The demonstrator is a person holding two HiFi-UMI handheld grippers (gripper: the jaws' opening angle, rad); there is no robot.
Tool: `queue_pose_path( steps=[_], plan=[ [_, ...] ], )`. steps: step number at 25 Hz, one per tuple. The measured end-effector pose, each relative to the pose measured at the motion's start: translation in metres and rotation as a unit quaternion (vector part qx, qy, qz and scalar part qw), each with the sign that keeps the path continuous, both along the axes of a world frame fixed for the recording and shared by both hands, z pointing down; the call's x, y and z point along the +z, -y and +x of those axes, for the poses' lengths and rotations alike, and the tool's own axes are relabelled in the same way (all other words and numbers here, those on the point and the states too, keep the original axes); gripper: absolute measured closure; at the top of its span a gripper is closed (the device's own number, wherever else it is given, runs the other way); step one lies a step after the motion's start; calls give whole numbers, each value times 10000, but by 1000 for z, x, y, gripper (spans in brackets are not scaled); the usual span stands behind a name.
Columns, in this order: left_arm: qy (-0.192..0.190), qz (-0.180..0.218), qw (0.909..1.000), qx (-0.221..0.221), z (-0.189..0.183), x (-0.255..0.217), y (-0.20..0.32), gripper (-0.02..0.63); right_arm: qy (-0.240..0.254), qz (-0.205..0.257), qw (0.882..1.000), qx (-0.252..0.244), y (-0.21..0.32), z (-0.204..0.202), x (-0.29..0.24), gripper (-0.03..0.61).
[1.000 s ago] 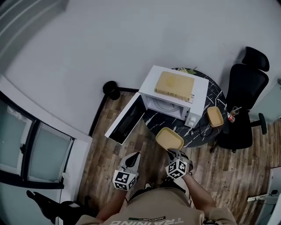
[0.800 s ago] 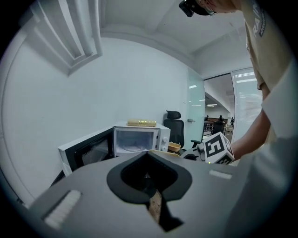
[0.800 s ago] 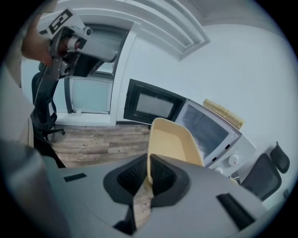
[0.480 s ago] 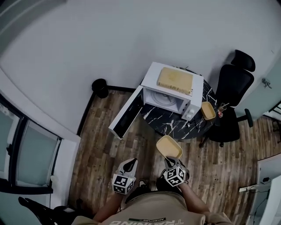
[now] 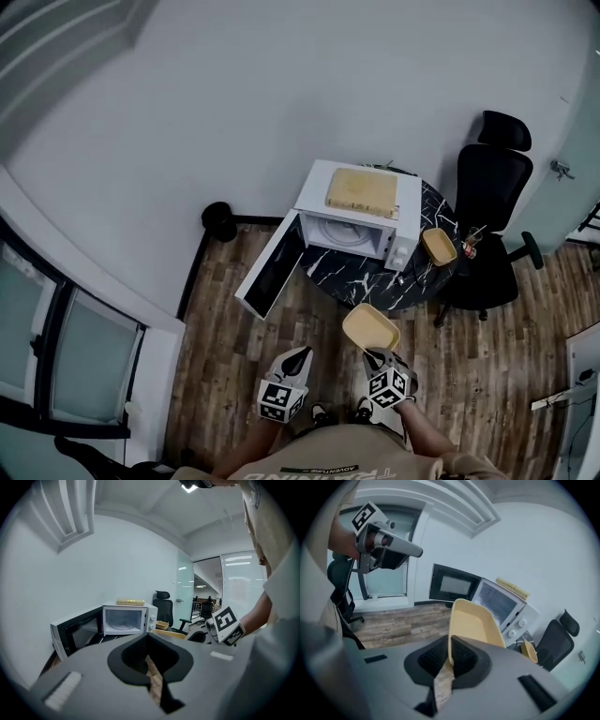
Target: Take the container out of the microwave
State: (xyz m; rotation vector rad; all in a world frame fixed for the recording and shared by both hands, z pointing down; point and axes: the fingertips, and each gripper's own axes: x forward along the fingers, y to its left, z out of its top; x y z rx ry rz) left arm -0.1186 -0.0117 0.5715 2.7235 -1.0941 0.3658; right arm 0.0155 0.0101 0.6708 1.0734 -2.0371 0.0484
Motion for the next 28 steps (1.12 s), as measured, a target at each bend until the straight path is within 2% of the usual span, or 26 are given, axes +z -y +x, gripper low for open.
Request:
queue_pose_path(
  steps=[4, 10, 17, 23, 28],
  plan=[
    [53, 155, 9999, -31, 14, -13, -13, 612, 98, 141, 9997, -156, 6, 5, -7, 569],
    [-14, 53, 9997, -247, 24, -15, -27, 612, 207, 246, 9992, -236, 6, 15, -19, 569],
    [9, 227, 9993, -295, 30, -29, -33, 612, 164, 140, 9991, -361, -4, 29, -17, 569],
    [18, 161, 9998, -118, 39, -23, -41, 612, 191, 201, 9993, -257, -5, 35, -24, 569],
    [42, 150, 9998, -83, 34, -20, -42, 612, 248, 149, 9992, -275, -9, 24, -23, 569]
  ],
)
